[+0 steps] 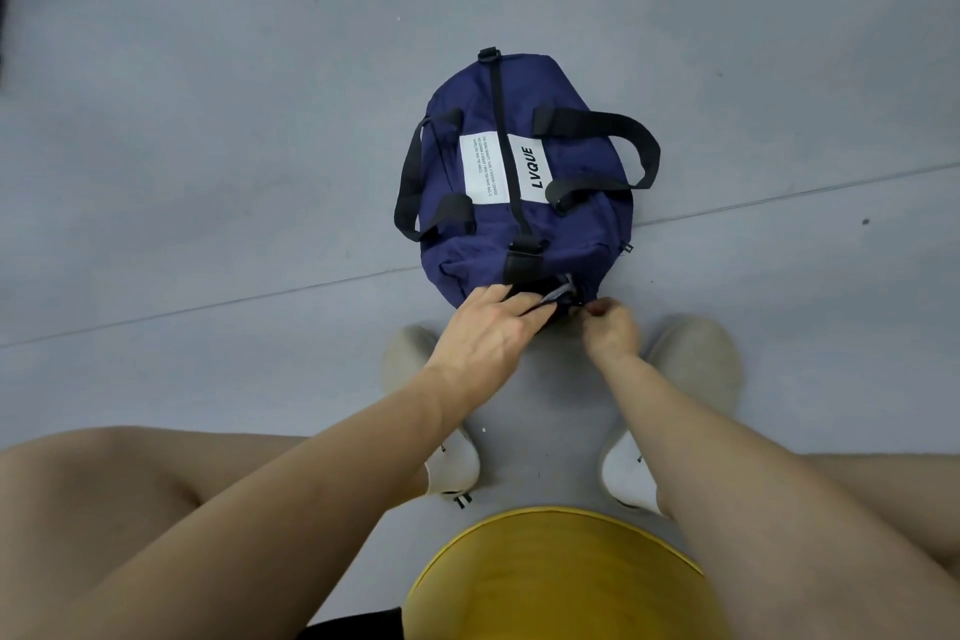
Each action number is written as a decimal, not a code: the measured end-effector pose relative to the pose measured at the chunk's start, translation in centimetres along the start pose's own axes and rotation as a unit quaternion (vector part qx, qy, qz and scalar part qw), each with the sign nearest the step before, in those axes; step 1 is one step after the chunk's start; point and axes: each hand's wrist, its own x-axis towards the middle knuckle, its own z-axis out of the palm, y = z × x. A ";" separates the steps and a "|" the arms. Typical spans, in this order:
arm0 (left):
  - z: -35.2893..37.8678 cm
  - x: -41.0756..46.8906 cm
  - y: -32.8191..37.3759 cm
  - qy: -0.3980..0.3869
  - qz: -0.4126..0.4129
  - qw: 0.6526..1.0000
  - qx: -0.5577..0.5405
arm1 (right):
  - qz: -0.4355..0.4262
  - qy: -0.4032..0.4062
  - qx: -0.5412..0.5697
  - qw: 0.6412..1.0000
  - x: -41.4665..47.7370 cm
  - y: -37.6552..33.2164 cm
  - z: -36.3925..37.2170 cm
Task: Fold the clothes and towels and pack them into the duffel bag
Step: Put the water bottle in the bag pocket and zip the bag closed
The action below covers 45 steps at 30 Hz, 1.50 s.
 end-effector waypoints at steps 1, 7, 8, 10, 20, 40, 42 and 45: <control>0.0 0.1 0.0 -0.004 -0.005 1.000 -0.003 | -0.002 0.007 0.004 1.000 0.1 0.1 0.0; 0.5 -0.2 0.7 -0.029 -0.023 0.999 0.002 | -0.027 0.076 0.078 0.994 -0.8 -0.5 0.5; 0.7 -0.3 0.8 -0.025 -0.021 0.999 0.005 | -0.022 0.077 0.085 0.993 -0.9 -0.8 0.7; 1.0 -0.3 0.6 -0.020 -0.019 1.000 0.010 | -0.012 0.077 0.078 0.994 -0.7 -1.4 1.1; 1.1 -0.8 1.1 -0.006 -0.029 0.999 0.042 | 0.026 -0.011 0.048 0.998 -1.8 0.0 -1.0; -2.0 0.9 3.3 -0.008 -0.157 0.982 -0.102 | -0.069 -0.036 0.079 0.994 -7.5 -3.9 -5.3; -1.8 1.5 3.5 -0.008 -0.185 0.974 -0.134 | -0.057 -0.055 0.121 0.989 -7.6 -3.8 -5.6; -1.6 2.3 4.0 0.016 -0.230 0.953 -0.198 | -0.034 -0.120 0.197 0.972 -8.1 -3.7 -6.6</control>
